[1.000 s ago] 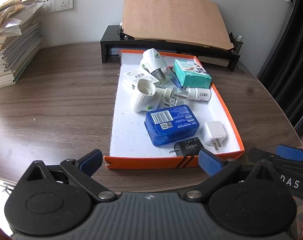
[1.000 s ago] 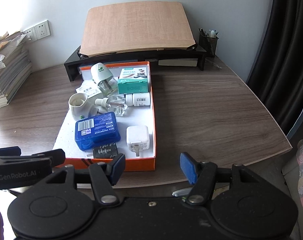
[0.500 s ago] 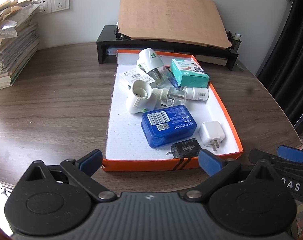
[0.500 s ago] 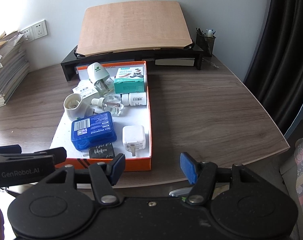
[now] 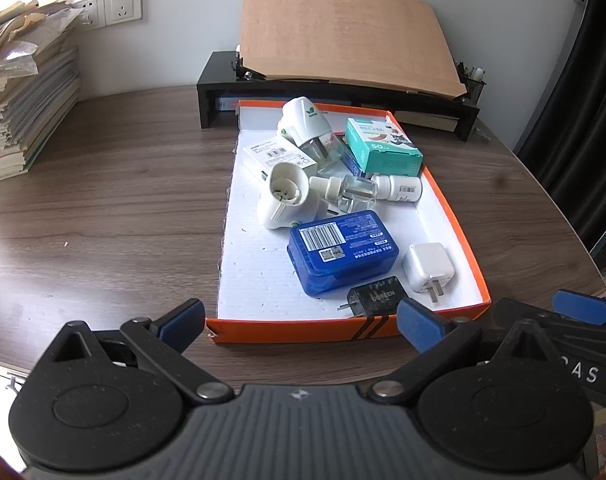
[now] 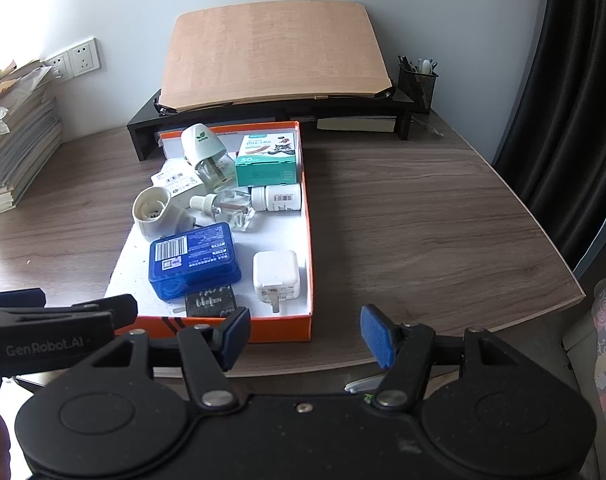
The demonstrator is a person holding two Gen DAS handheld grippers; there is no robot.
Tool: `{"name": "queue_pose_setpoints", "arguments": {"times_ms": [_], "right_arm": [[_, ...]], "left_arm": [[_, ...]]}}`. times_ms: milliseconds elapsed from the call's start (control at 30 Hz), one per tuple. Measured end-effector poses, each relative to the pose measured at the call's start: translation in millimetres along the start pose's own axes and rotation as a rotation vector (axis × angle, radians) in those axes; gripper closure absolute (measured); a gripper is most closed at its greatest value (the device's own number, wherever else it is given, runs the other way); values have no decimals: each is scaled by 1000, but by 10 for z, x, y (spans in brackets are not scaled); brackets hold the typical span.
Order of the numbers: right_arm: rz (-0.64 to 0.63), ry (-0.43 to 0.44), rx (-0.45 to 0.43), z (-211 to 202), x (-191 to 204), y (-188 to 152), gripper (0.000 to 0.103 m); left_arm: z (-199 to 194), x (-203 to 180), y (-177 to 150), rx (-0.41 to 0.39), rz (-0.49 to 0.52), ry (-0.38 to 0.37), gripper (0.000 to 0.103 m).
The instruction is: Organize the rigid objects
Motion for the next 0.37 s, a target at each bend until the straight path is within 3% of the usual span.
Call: {"name": "queue_pose_setpoints", "arguments": {"times_ms": [367], "right_arm": [[2,-6,4,-11,2,-1,28]], "left_arm": [[9,27,12,-5,6,2,0]]}}
Point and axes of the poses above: each gripper's, at about its wrist camera, not at the fingertips, and z roughly the way its jaws point, x to its left, y to its top, the point moved 4 cm from there along z, roughly the way its jaws point, and after that the axes turned 11 degrees about -z, right-handed, at the moved point
